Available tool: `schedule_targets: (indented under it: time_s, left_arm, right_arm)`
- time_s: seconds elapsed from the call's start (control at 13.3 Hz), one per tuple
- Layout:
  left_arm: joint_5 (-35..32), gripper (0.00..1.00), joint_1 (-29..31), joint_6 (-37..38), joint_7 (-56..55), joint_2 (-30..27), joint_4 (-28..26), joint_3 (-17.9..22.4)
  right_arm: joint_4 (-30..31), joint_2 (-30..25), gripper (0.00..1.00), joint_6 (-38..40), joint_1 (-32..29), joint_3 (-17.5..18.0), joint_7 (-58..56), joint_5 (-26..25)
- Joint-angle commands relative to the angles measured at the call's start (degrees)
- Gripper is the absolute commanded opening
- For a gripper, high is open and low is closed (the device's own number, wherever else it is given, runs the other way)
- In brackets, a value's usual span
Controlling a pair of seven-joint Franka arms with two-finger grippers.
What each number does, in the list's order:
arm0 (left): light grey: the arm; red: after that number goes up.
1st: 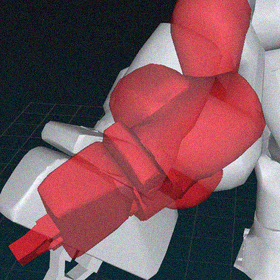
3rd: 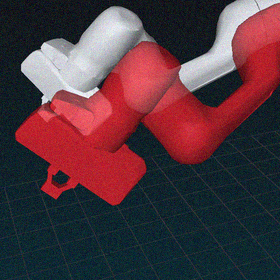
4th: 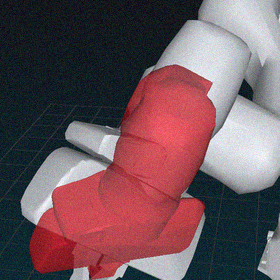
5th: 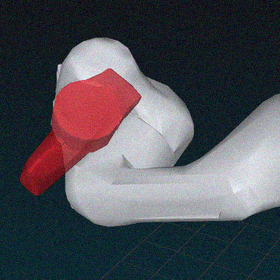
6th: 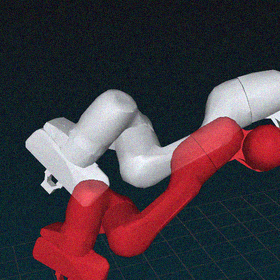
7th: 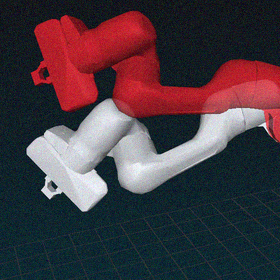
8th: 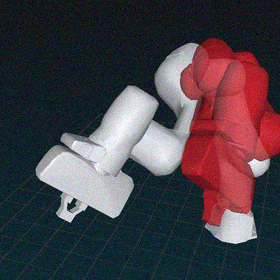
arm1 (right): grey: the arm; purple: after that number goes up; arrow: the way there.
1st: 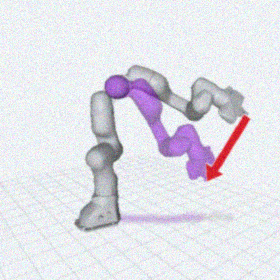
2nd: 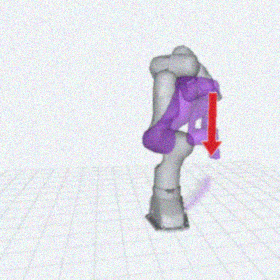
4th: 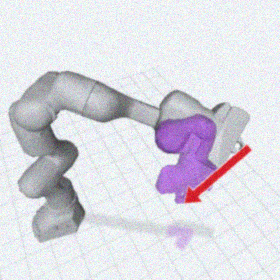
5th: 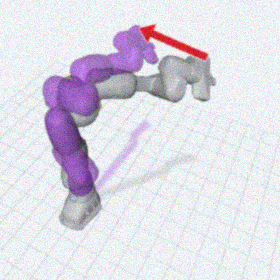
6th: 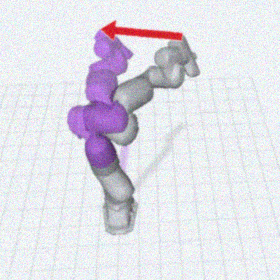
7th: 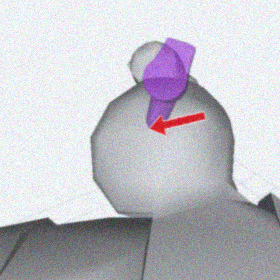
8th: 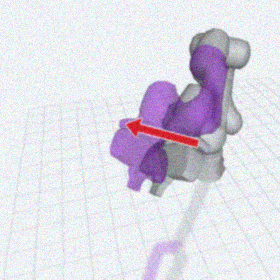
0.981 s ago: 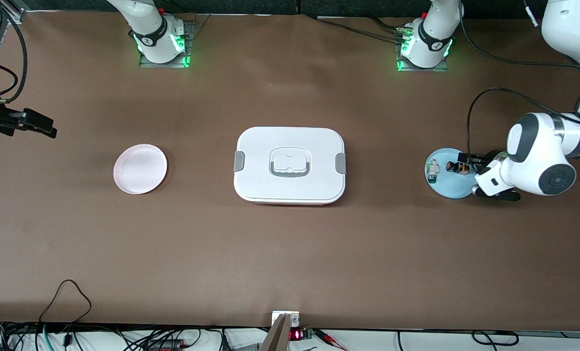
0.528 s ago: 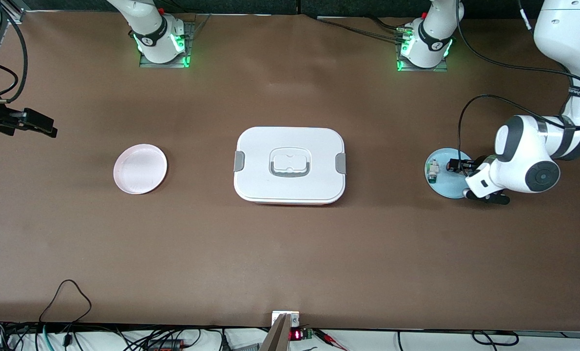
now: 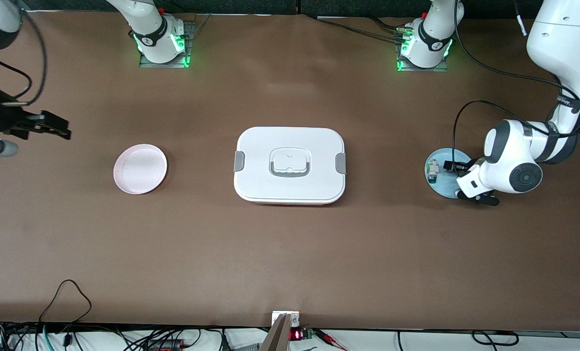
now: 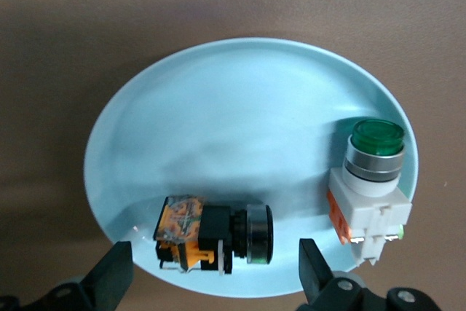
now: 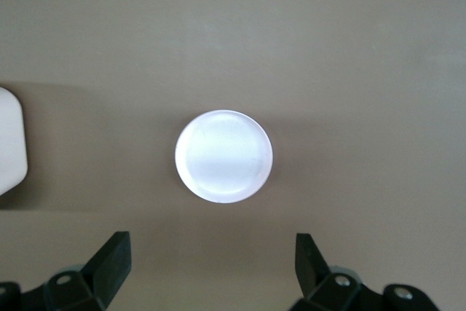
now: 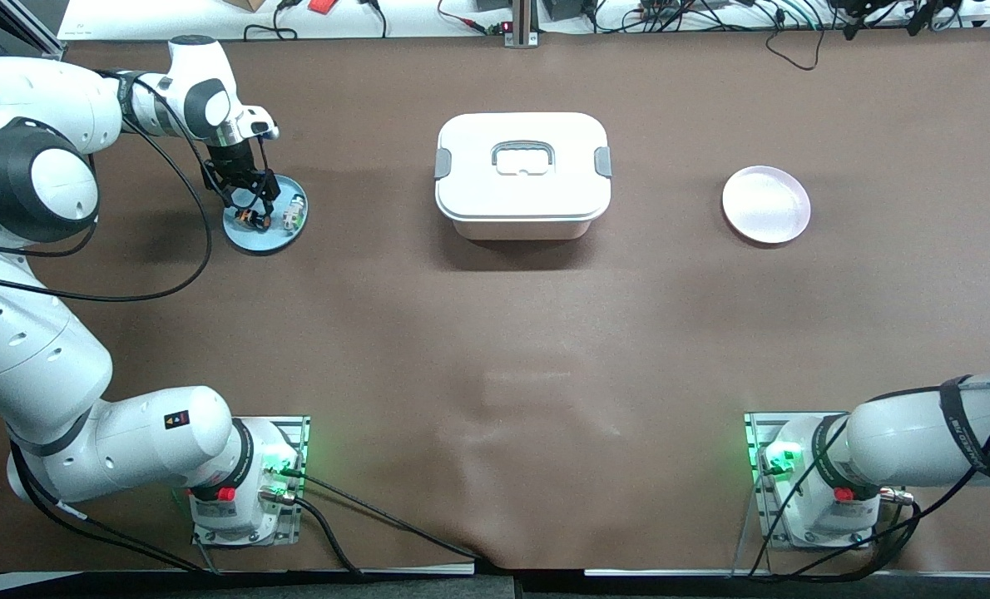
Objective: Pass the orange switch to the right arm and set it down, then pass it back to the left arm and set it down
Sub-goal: 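Close the left gripper on the orange-and-black switch, then lift the switch over the white box while the right gripper approaches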
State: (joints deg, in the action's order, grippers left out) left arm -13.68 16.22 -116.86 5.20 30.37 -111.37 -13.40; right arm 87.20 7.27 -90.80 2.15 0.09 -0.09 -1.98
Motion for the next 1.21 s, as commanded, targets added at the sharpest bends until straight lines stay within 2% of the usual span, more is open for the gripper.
schedule_targets:
  time_s: [0.0,0.83,0.91,1.06,1.13]
  left_arm:
    - [-1.53,1.0,0.56,-2.31,0.86,0.65,-0.86,-0.4]
    - [-1.71,0.99,2.5,-3.99,3.5,1.98,-2.19,-0.4]
    - [-1.71,0.93,2.5,-3.9,3.5,1.98,-2.19,-0.4]
    - [-1.62,0.75,2.41,-3.55,3.24,1.98,-2.01,-0.49]
    - [-1.53,0.6,2.41,-3.46,2.97,1.98,-2.01,-0.49]
  right_arm:
    - [-0.45,0.29,1.0,-0.26,-0.48,-0.27,0.0,-0.21]
    - [-0.27,0.21,1.0,-0.08,-4.09,-1.06,0.18,0.31]
    - [-0.27,0.2,1.0,0.09,-4.09,-1.06,0.26,0.31]
    - [-0.27,0.2,1.0,0.18,-4.0,-1.06,0.18,0.31]
    - [-0.27,0.2,1.0,0.18,-4.0,-0.97,0.18,0.31]
